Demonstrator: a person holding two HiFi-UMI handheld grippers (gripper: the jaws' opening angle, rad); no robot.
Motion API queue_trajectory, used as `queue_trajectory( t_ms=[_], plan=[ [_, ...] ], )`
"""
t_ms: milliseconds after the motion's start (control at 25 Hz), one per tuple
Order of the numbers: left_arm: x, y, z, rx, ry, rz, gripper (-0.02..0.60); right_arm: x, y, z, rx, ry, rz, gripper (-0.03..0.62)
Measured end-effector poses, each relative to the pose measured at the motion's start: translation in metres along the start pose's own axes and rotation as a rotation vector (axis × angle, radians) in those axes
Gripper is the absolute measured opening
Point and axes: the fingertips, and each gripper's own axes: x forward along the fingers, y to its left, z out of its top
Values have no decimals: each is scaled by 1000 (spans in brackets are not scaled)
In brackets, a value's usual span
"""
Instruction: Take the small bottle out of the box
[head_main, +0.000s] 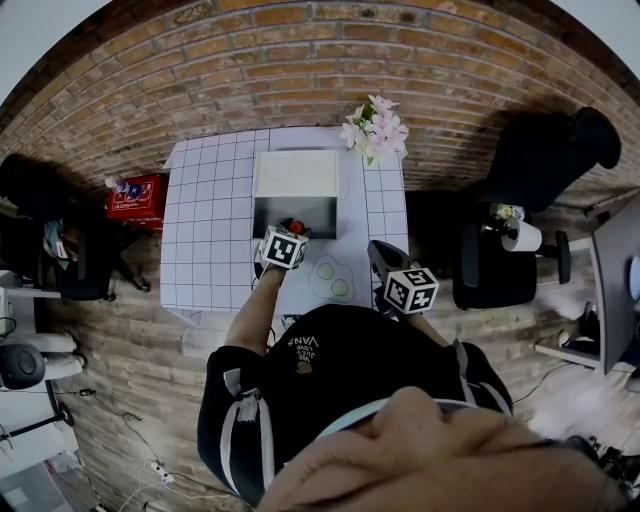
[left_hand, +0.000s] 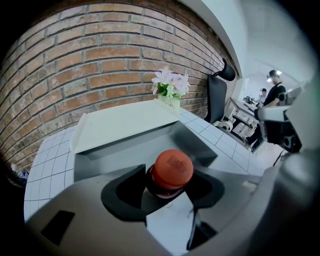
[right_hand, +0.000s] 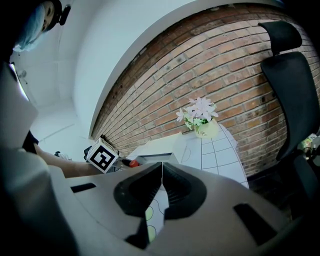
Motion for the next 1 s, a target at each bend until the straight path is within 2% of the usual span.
queue_trajectory(
  t_ms=[200, 600, 1000],
  plan=[
    [-1, 3, 0, 0, -4, 53, 229, -5, -8, 1, -7, 6, 20, 3],
    [-13, -4, 13, -44, -65, 125, 227, -16, -26, 5, -42, 32, 80, 4],
    [-32, -20, 23, -72, -125, 175, 227, -23, -36, 6, -60, 62, 130, 4]
  ],
)
